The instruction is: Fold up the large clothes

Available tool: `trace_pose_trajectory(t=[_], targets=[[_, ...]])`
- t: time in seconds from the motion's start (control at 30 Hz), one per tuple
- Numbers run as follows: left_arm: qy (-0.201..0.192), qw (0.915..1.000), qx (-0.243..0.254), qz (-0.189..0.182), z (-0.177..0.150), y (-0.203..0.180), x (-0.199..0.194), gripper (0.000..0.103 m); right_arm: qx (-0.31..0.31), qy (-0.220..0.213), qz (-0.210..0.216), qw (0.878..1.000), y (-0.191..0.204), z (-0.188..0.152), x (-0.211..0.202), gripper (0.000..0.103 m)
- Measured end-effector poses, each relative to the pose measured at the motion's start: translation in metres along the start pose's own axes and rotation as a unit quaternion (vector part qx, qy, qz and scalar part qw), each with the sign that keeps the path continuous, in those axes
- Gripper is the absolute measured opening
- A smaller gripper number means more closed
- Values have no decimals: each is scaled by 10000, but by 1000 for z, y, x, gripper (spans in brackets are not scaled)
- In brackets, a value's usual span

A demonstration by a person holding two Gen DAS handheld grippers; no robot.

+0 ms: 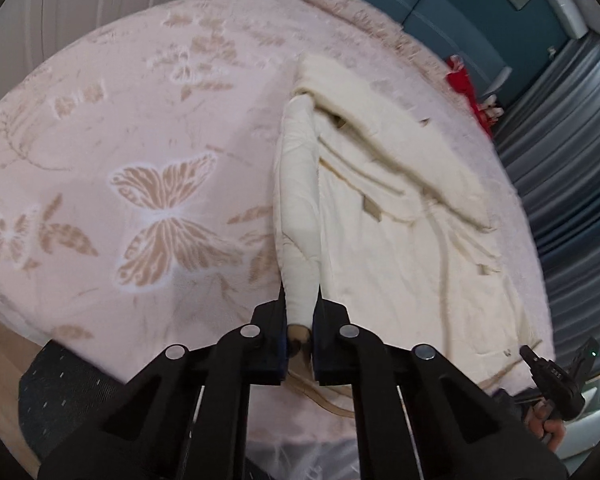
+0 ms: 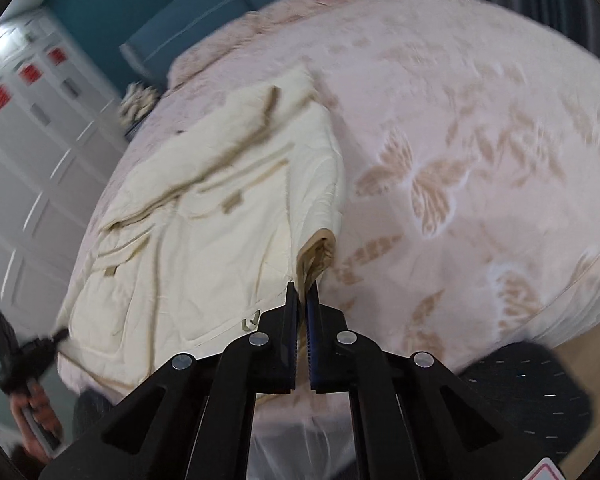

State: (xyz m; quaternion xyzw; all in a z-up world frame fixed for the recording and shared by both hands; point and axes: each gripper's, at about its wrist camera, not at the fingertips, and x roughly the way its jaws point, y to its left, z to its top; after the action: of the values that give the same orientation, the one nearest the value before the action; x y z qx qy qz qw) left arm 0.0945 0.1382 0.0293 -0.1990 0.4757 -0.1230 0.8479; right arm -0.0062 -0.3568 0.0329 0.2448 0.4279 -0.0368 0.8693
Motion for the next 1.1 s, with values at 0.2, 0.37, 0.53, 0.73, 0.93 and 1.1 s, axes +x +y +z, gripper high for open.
trace_pose_trajectory(t=[0.2, 0.37, 0.53, 0.73, 0.93, 1.1], targets=[[-15, 9976, 688, -77, -30, -13, -75, 7, -1551, 536, -65, 9864, 22, -22, -70, 4], [186, 9963, 841, -58, -71, -6, -143, 7, -2382, 1262, 215, 9628, 35, -66, -132, 4], [-204, 9960, 854, -138, -68, -18, -198, 7, -2310, 646, 517, 9694, 58, -41, -173, 4], [-1012, 9891, 1068, -64, -7, -41, -184, 6, -1424, -502, 577, 9868, 54, 34, -148, 4], [-1252, 9850, 1076, 509, 52, -47, -117, 6, -610, -1002, 326, 9926, 47, 76, -76, 4], [-1314, 9773, 1275, 1062, 76, -56, -64, 7, -198, -1160, 109, 9930, 43, 96, -32, 4]])
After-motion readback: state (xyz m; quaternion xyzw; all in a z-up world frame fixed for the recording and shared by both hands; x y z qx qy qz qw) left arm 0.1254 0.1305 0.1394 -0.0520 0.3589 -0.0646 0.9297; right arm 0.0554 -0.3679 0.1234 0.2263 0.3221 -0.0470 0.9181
